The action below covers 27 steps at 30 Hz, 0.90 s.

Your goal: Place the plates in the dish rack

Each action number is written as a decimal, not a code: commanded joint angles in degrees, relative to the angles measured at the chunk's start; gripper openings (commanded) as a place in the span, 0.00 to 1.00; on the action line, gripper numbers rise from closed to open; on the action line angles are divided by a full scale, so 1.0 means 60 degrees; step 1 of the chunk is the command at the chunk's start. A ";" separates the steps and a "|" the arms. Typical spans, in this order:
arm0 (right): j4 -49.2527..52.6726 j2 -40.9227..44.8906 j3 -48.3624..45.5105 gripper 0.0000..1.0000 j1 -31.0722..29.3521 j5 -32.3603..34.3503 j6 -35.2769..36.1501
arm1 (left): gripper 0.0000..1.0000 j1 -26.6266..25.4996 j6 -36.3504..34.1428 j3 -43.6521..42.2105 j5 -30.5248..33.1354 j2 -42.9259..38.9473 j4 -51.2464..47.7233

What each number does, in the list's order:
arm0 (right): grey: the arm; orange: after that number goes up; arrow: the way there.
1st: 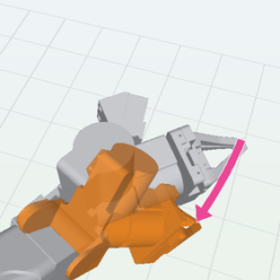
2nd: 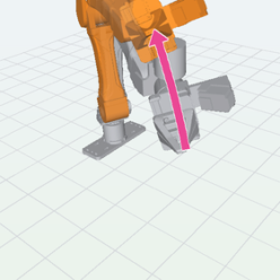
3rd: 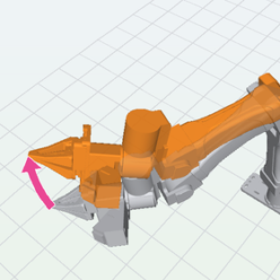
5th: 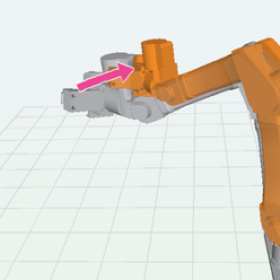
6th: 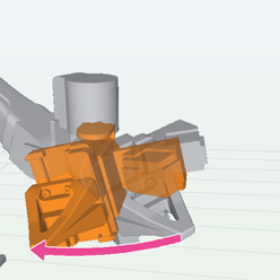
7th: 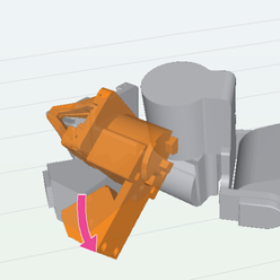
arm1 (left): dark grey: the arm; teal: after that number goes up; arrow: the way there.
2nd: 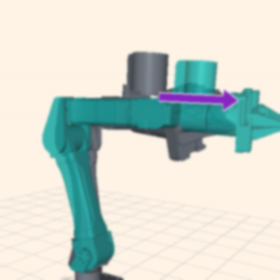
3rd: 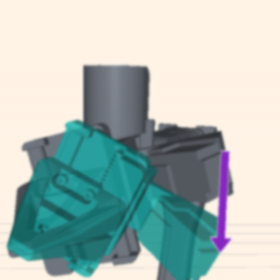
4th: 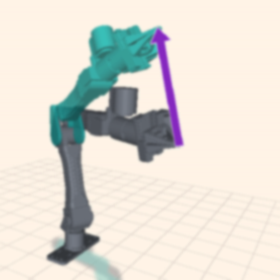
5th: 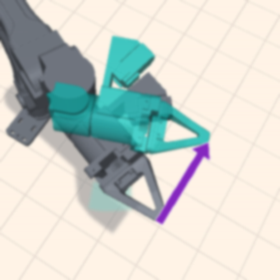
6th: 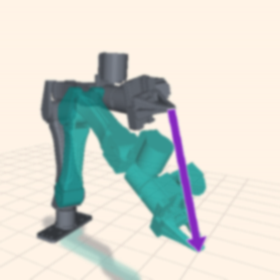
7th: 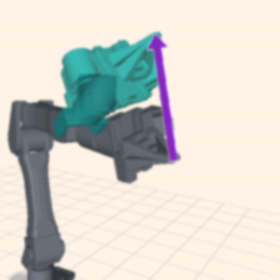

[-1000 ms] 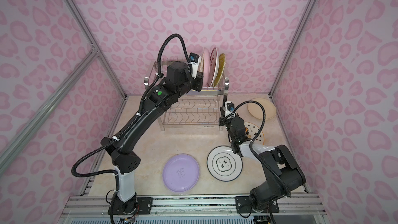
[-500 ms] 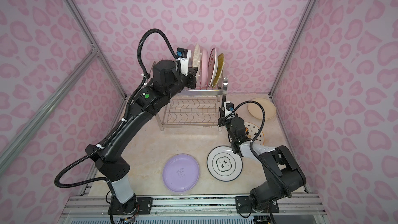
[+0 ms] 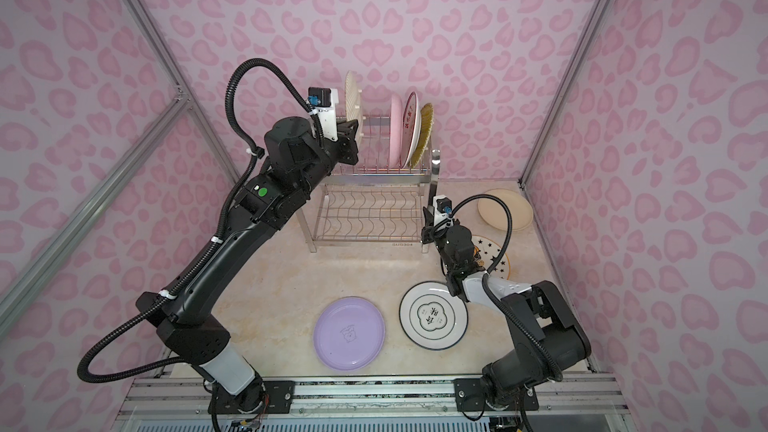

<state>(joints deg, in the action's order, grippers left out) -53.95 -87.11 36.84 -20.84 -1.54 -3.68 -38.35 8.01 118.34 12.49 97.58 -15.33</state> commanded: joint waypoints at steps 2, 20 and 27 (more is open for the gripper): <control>-0.0735 0.0079 0.0067 0.17 0.0029 -0.0131 -0.0499 | 0.03 0.0243 0.0458 0.0139 -0.0894 0.0298 0.0497; -0.0734 0.0001 0.0056 0.16 0.0068 -0.0170 -0.0586 | 0.04 0.0473 0.0412 0.0476 -0.1306 0.1146 0.0065; -0.0740 -0.0040 0.0066 0.17 0.0090 -0.0183 -0.0609 | 0.04 0.0473 0.0292 0.0474 -0.1128 0.1328 -0.0088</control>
<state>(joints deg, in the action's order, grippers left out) -53.84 -87.09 36.86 -20.38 -2.50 -3.92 -35.64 10.81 120.22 4.97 105.03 -18.02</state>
